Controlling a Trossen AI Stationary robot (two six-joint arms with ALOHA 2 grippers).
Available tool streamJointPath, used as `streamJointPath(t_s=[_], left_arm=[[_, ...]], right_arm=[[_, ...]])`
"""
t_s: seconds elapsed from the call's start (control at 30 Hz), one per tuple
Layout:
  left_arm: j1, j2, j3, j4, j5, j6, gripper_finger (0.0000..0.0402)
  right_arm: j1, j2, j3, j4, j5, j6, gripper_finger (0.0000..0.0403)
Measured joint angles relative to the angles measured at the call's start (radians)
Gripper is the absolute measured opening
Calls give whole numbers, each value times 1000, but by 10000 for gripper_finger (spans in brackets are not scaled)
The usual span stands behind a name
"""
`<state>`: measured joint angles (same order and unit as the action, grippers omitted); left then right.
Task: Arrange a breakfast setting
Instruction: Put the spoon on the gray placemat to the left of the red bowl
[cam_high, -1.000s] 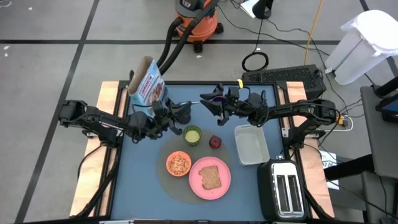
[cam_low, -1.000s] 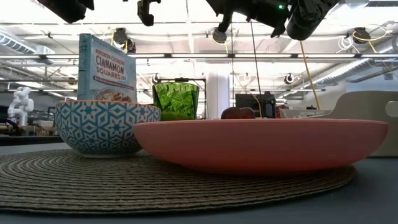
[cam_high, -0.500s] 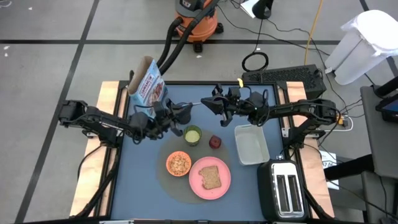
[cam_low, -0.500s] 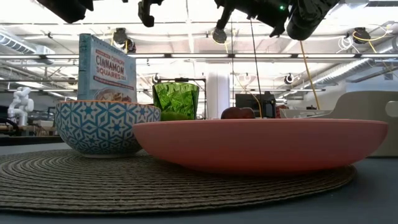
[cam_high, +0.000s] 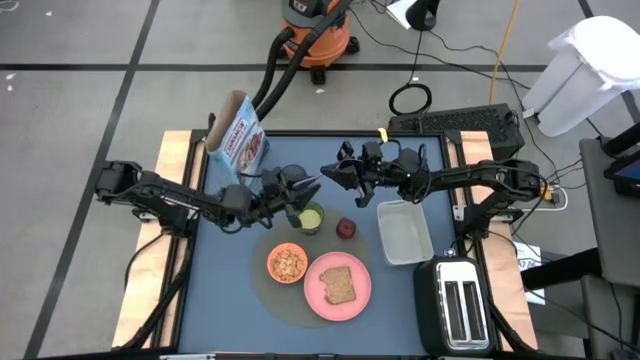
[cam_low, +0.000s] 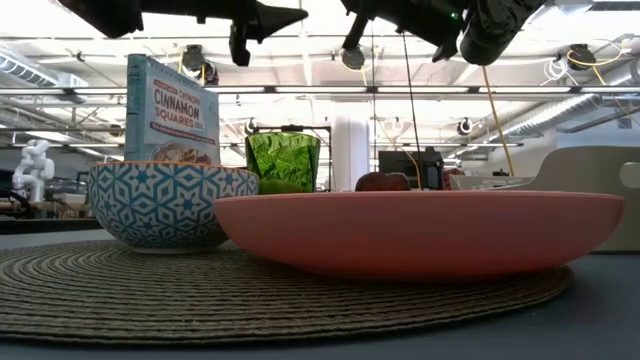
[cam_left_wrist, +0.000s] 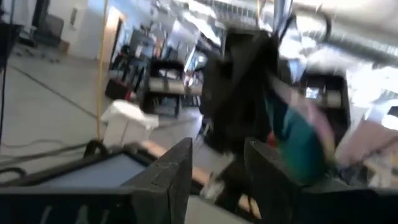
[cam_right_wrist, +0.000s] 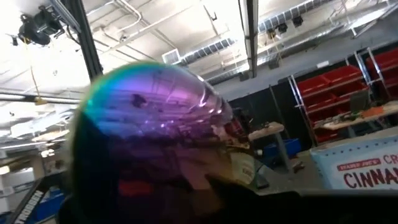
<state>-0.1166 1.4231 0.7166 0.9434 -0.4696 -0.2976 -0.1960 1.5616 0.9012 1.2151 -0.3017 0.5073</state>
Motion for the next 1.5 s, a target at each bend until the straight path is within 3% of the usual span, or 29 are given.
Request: streamJointPath(t_s=[0.2, 0.57, 0.77, 1.1, 1.5], left_arm=[[-22, 0, 0, -127, 31, -38, 154], [-76, -1, 0, -313, 35, -104, 154], [-88, -1, 0, -398, 35, -171, 154], [-89, -3, 1, -417, 208, -269, 154], [-62, -2, 1, -396, 205, -315, 154]], right_arm=[[-49, 0, 0, -40, -93, 99, 1], [-181, -3, 0, -117, -434, 313, 0], [-197, -3, 0, -242, -567, 307, 0], [-195, -3, -1, -477, -645, 180, 0], [-153, -5, -1, -503, -650, 134, 0]])
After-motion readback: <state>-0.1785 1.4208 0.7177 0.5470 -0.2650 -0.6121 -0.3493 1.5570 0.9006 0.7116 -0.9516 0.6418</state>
